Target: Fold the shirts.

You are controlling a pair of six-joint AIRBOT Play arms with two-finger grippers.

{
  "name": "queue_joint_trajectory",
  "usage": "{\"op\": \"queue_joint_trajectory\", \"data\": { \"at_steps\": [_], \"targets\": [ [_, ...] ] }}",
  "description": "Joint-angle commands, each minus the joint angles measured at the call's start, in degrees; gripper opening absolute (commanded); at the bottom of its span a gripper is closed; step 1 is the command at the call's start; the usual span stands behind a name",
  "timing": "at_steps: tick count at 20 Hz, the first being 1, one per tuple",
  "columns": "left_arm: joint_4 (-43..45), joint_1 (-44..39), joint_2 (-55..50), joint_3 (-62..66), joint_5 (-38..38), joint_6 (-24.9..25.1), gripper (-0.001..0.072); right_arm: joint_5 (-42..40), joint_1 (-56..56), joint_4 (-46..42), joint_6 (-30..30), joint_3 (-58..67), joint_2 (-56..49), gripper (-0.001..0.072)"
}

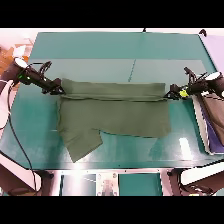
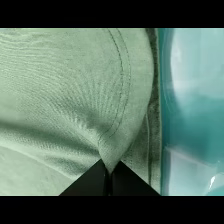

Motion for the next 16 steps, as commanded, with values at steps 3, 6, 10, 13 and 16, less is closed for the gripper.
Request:
{"op": "queue_joint_trajectory", "data": {
  "at_steps": [3,6,10,13,16],
  "targets": [
    [-1.22,-0.04,0.15,-0.17,-3.76,-1.20,0.0526,3.10,0.35,-2.16,1.05,1.31,0.07,0.0246],
    [-1.07,1.46,0.35,1.92,-10.67,-4.44,0.0575,9.22,-0.37,-9.57,8.74,5.53,0.63,0.0294],
    [-1.03,6.40,4.79,1.62,-17.05,-8.55,0.0574,9.42,-3.02,-10.80,10.84,2.08,8.24,0.0291],
    [-0.48,9.73,16.11,-9.77,-14.10,-9.03,0.0536,6.51,-5.77,-10.78,10.12,-9.16,18.58,0.0290],
    [2.01,11.43,32.04,-30.40,-8.20,-7.98,0.0538,-0.09,-9.70,-7.13,9.92,-26.01,31.78,0.0290]
  ]
}}
